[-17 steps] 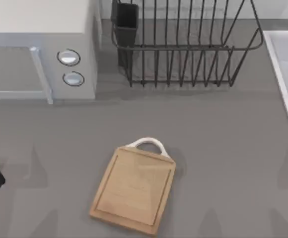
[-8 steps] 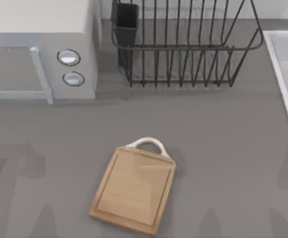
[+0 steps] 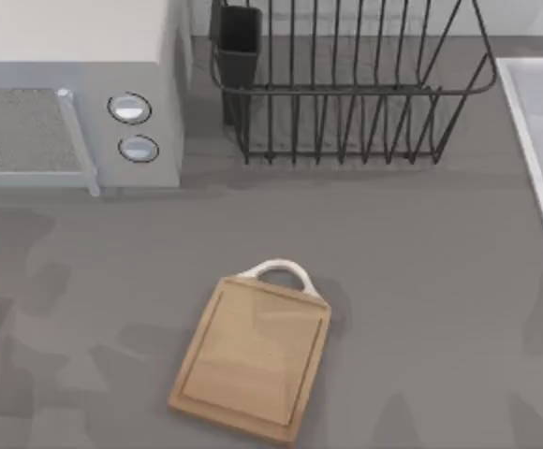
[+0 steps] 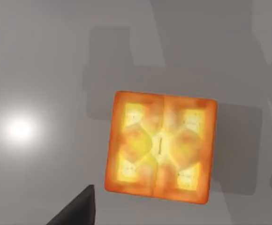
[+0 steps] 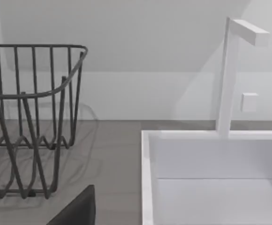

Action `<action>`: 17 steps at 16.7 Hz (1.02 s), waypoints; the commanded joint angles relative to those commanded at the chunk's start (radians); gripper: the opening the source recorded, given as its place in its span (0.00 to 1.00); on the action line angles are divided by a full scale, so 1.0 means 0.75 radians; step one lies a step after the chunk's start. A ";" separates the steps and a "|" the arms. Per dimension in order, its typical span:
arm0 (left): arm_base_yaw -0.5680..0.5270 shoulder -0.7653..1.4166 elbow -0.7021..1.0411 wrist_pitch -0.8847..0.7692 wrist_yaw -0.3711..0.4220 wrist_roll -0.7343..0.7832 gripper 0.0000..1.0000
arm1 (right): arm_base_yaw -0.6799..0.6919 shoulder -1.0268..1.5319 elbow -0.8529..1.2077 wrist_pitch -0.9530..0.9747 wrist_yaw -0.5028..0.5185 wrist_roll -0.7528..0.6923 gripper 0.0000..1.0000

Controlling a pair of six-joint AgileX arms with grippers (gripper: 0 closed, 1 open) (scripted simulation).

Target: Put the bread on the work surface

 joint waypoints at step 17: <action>0.085 0.764 0.541 -0.416 0.000 0.200 1.00 | 0.000 0.000 0.000 0.000 0.000 0.000 1.00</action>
